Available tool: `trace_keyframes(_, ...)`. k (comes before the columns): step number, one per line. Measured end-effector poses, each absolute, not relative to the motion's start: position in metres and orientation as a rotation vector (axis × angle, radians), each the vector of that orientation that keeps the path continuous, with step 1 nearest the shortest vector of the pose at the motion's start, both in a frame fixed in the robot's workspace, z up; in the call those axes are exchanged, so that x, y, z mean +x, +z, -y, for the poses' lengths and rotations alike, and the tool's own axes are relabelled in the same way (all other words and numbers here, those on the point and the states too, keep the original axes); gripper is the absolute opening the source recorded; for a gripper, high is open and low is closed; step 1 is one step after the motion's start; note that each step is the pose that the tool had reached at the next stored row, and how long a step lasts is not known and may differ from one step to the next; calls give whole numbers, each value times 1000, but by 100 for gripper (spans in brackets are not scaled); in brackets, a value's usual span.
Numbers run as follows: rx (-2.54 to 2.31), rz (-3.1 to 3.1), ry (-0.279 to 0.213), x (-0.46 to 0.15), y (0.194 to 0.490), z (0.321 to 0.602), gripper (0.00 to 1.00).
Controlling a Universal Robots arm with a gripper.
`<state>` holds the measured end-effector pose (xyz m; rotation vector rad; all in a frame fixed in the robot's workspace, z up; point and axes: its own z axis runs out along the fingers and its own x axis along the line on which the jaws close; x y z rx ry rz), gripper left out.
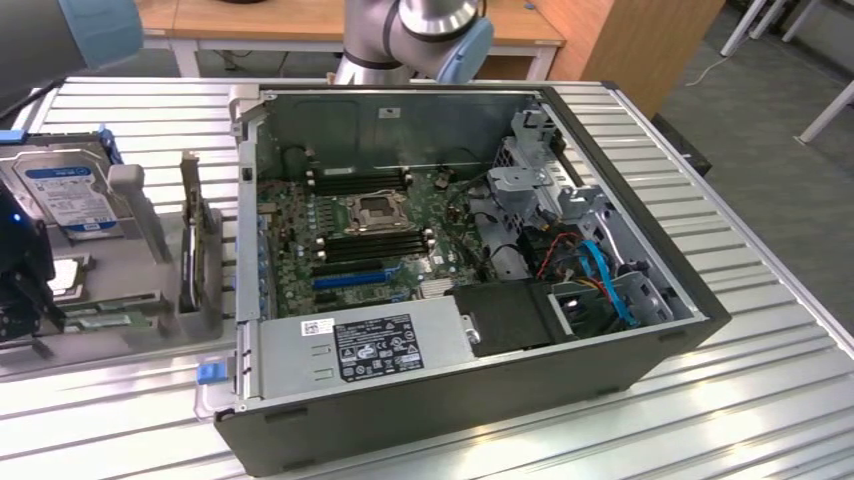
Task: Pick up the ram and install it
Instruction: 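Pick up the ram and move it above insertion slot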
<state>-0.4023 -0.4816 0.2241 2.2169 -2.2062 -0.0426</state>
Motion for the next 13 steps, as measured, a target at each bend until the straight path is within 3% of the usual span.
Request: trace_keyframes(13,2251,2165,-36,-402,255,481,13)
